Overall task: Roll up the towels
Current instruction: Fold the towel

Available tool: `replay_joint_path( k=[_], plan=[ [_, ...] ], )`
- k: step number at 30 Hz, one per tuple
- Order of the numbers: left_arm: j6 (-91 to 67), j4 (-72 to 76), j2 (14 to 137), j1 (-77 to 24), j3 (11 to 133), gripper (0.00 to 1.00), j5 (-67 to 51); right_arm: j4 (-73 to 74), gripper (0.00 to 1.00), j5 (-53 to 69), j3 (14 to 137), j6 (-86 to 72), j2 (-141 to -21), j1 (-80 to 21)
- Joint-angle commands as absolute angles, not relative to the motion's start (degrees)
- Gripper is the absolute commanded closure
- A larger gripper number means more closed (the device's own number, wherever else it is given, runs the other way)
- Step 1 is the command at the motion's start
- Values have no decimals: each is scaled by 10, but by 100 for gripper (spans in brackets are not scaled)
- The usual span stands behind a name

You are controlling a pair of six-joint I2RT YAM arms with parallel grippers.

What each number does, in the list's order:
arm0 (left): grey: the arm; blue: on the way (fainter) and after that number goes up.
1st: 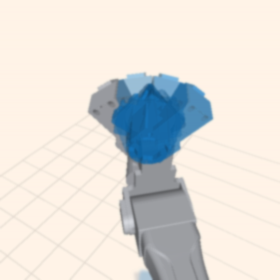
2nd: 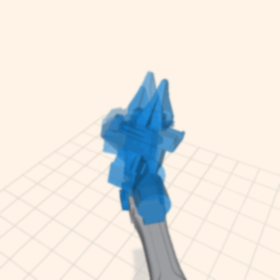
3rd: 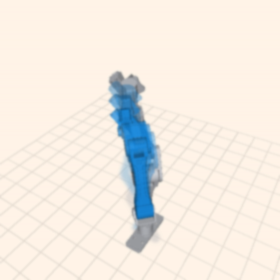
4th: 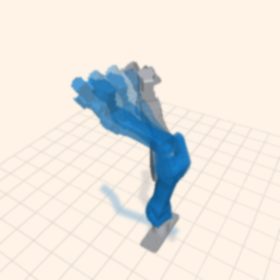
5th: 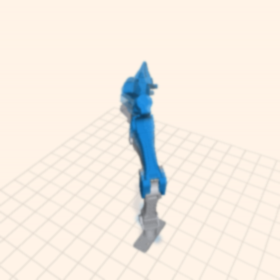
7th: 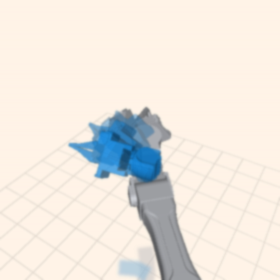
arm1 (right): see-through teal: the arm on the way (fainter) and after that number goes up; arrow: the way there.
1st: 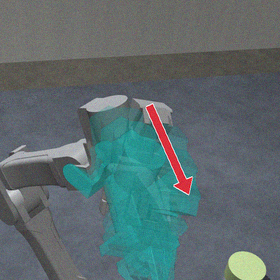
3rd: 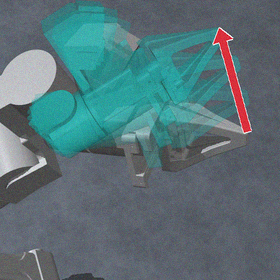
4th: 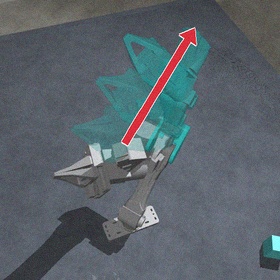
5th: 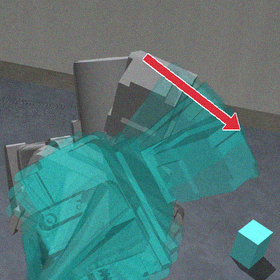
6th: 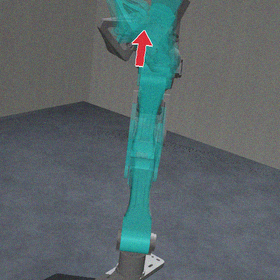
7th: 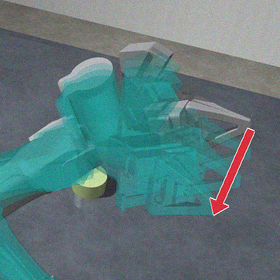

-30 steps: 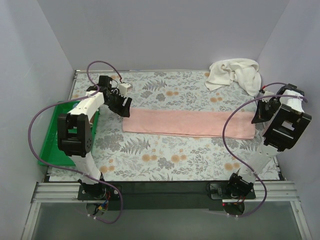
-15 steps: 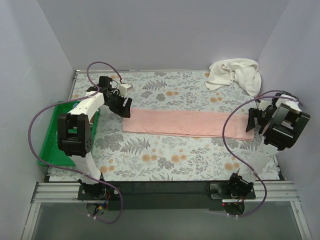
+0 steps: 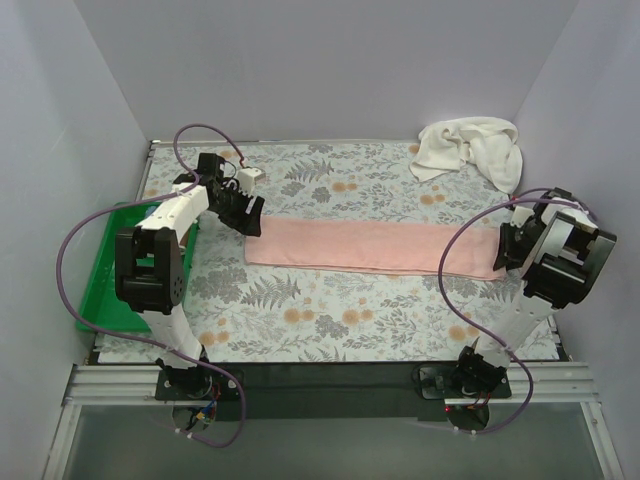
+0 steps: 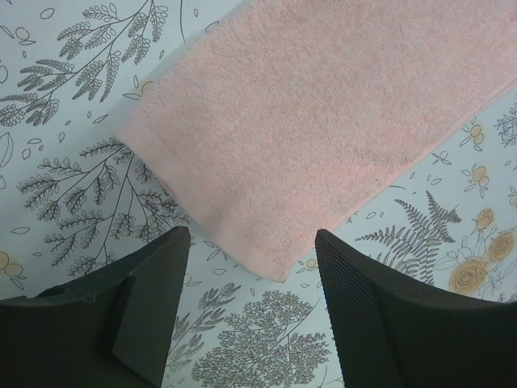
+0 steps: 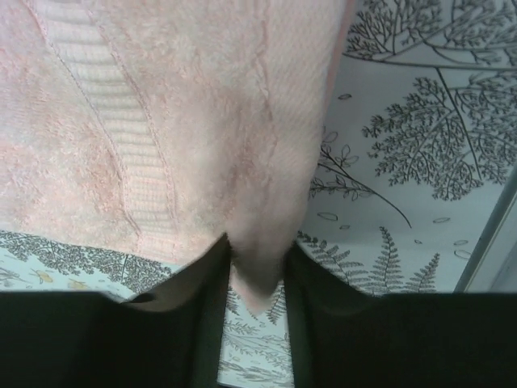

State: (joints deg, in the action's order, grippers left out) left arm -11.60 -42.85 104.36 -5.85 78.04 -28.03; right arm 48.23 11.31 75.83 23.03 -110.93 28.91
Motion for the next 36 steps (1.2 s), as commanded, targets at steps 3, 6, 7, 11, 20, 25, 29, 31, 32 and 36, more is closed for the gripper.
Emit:
replay_joint_path(
  k=[3, 6, 7, 11, 20, 25, 29, 31, 32, 36],
  plan=[
    [-116, -427, 1014, -57, 795, 40, -280, 461, 87, 129, 746, 216, -1113, 279],
    [-118, -428, 1018, -57, 798, 40, -279, 467, 99, 121, 758, 219, -1101, 280],
    [-118, -428, 1017, -57, 798, 40, -280, 471, 99, 117, 764, 221, -1098, 280],
    [-115, -428, 1013, -57, 794, 40, -281, 490, 99, 102, 801, 232, -1081, 287],
    [-105, -431, 998, -57, 795, 40, -284, 597, 99, 169, 903, 245, -1064, 248],
    [-105, -428, 997, -57, 788, 40, -283, 613, 99, 205, 893, 235, -1040, 152],
    [-112, -429, 999, -57, 782, 36, -286, 611, 99, 244, 887, 202, -1030, 71],
    [-117, -431, 1001, -57, 783, 18, -288, 608, 99, 253, 892, 191, -1037, 25],
    [-120, -432, 1005, -57, 785, 17, -294, 605, 99, 264, 893, 186, -1045, 12],
    [-130, -444, 1013, -56, 800, 14, -306, 579, 99, 294, 891, 156, -1072, -56]
  ],
)
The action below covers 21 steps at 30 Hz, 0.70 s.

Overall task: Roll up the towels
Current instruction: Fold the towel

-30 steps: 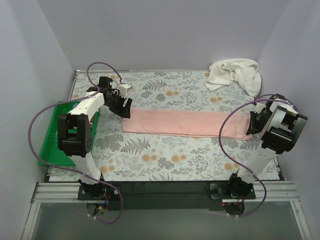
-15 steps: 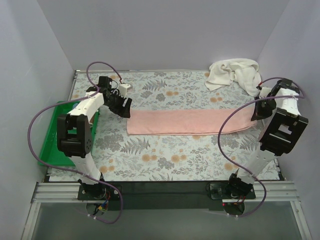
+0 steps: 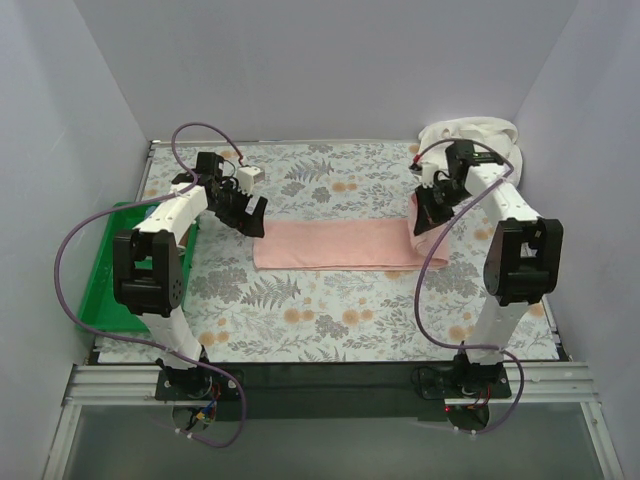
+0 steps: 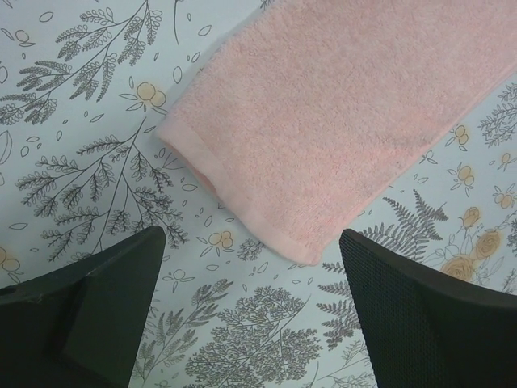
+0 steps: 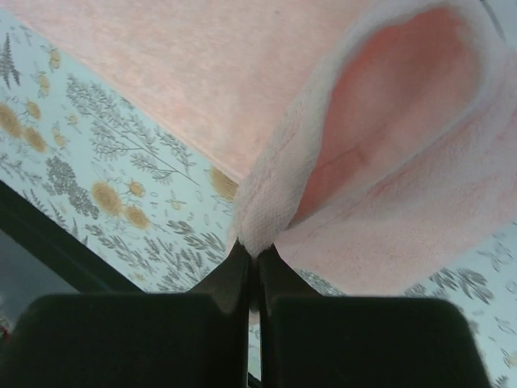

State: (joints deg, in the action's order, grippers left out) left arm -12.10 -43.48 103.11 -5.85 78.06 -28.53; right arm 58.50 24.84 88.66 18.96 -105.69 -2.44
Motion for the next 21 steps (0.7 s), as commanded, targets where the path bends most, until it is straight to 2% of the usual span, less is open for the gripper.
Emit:
replay_joint_path(
  k=[1, 3, 10, 21],
  plan=[
    [-134, -443, 1013, -56, 801, 14, -307, 575, 99, 295, 896, 151, -1078, -81],
    [-136, -442, 1013, -55, 801, 7, -311, 562, 99, 304, 904, 135, -1094, -101],
    [-148, -445, 1021, -55, 802, 7, -301, 535, 99, 320, 933, 106, -1142, -172],
    [-148, -441, 1023, -55, 797, 6, -292, 524, 99, 322, 971, 93, -1190, -206]
  ],
)
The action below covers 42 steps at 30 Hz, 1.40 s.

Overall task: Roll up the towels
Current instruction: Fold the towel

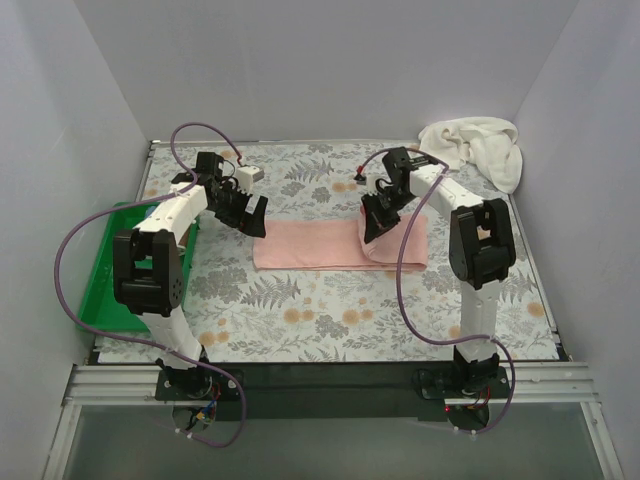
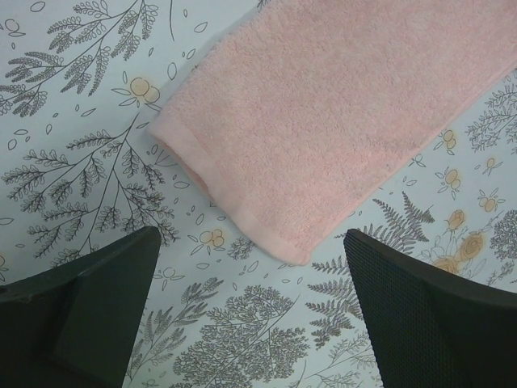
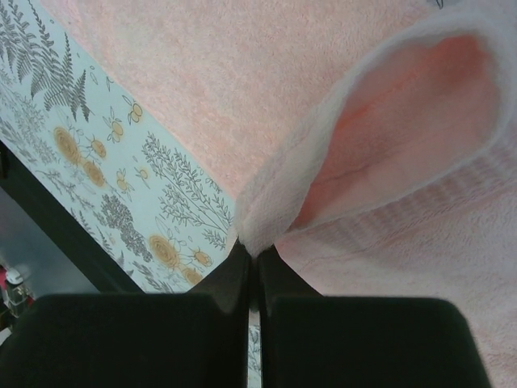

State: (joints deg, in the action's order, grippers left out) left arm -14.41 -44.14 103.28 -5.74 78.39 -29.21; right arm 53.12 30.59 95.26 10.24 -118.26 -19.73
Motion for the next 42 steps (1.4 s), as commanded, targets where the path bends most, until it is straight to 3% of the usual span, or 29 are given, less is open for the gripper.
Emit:
replay_joint_path(
  k=[1, 22, 23, 26, 27, 35, 39, 42],
  plan=[
    [-147, -442, 1023, -55, 798, 6, -292, 523, 99, 322, 970, 93, -1191, -209],
    [-144, -439, 1029, -55, 791, 5, -288, 519, 97, 329, 962, 93, -1226, -242],
    [-144, -440, 1028, -55, 790, 5, -291, 519, 90, 332, 967, 93, -1229, -244],
    [-135, -444, 1023, -55, 786, 5, -313, 520, 48, 348, 973, 97, -1227, -246],
    [-129, -443, 1017, -55, 779, 5, -320, 521, 47, 352, 976, 97, -1222, -247],
    [-124, -438, 997, -65, 754, 21, -345, 541, 48, 375, 981, 114, -1152, -186],
    [-127, -432, 997, -79, 754, 34, -376, 555, 62, 362, 977, 134, -1143, -113],
    [-140, -414, 999, -97, 758, 37, -381, 570, 67, 335, 981, 157, -1149, -86]
  ],
)
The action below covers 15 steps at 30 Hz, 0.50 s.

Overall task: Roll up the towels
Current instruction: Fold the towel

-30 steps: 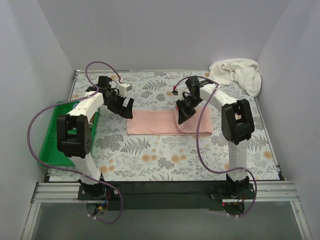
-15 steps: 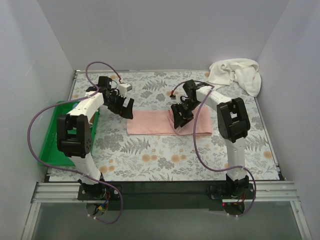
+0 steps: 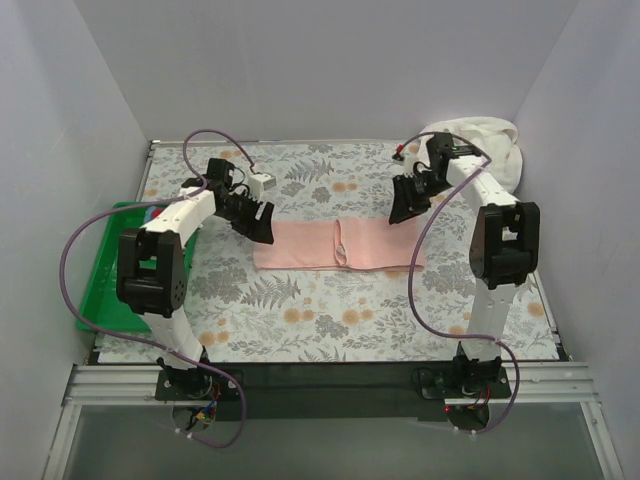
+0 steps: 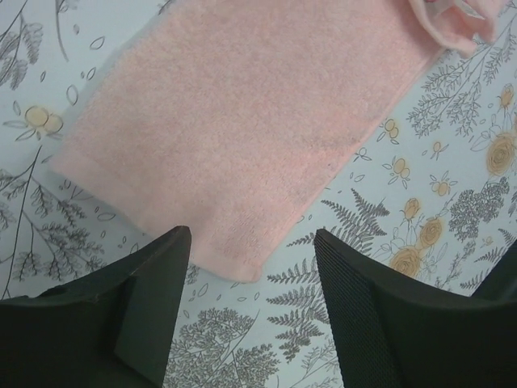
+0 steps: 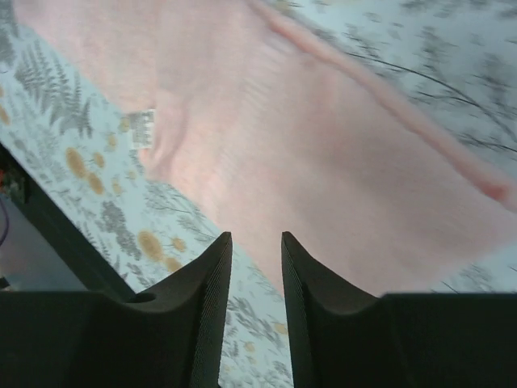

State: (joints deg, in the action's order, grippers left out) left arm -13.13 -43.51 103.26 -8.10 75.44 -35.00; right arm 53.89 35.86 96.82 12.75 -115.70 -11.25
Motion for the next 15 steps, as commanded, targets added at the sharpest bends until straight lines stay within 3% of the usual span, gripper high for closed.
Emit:
replay_joint_path(
  k=[1, 5, 11, 15],
  plan=[
    [-144, -414, 1004, -102, 760, 43, -385, 569, 68, 323, 980, 168, -1149, -84],
    [-162, -415, 1036, -109, 766, 59, -410, 566, 76, 279, 970, 184, -1161, -69],
    [-176, -402, 1084, -110, 755, 66, -363, 541, 80, 240, 918, 202, -1180, -43],
    [-183, -398, 1133, -110, 771, 69, -329, 515, 81, 262, 819, 205, -1164, -56]
  ],
)
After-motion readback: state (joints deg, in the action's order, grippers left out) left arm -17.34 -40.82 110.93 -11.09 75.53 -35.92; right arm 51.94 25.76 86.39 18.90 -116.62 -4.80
